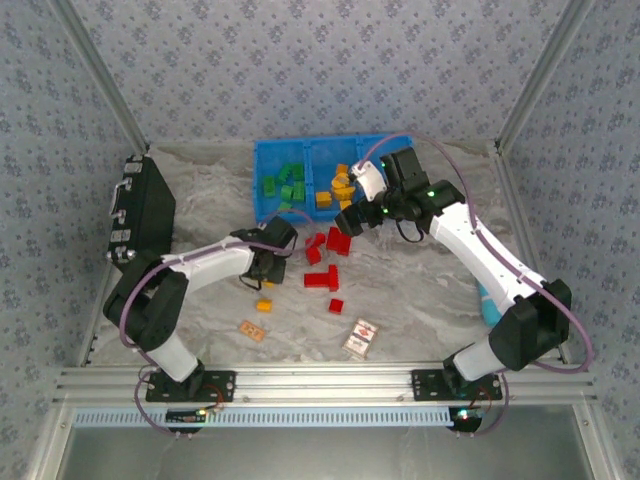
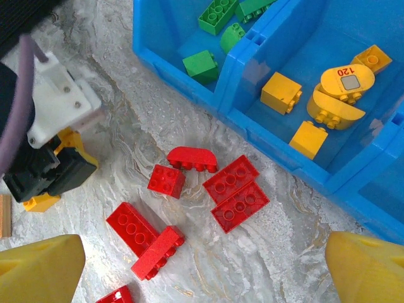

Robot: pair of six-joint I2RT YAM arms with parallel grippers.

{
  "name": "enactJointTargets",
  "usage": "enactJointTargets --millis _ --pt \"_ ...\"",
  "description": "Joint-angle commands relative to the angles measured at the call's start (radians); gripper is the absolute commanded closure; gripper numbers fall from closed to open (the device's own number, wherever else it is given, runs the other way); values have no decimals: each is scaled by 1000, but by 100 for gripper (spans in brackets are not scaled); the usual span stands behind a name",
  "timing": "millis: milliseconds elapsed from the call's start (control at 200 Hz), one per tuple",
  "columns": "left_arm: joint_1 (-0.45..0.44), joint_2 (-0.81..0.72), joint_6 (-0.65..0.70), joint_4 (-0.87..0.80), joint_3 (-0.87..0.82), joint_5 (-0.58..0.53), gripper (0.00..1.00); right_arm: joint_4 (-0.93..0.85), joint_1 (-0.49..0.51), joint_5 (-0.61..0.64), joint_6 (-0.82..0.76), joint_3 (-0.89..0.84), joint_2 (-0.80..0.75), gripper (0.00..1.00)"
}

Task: Sort the legos into containers by color
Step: Pick up the lego from the center of the table, then place the lego in the container.

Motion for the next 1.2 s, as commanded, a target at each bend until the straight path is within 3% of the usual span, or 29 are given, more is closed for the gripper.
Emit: enactJointTargets --millis 0,265,455,730,1030,1200 --pt "-2 -54 37 -64 103 -10 47 3 -6 9 -10 -20 -26 0" --pt "-2 -61 78 -96 306 5 46 19 -11 16 -10 -41 -37 0" --pt "-1 21 131 -21 525 37 45 58 -22 24 11 -92 -94 0" --pt "-1 331 210 91 876 121 45 81 -38 24 61 -154 -216 0" --pt "21 706 218 13 1277 134 45 71 -47 51 139 -248 -399 0" --pt "35 808 216 -6 1392 170 40 66 -57 59 156 -282 -459 0"
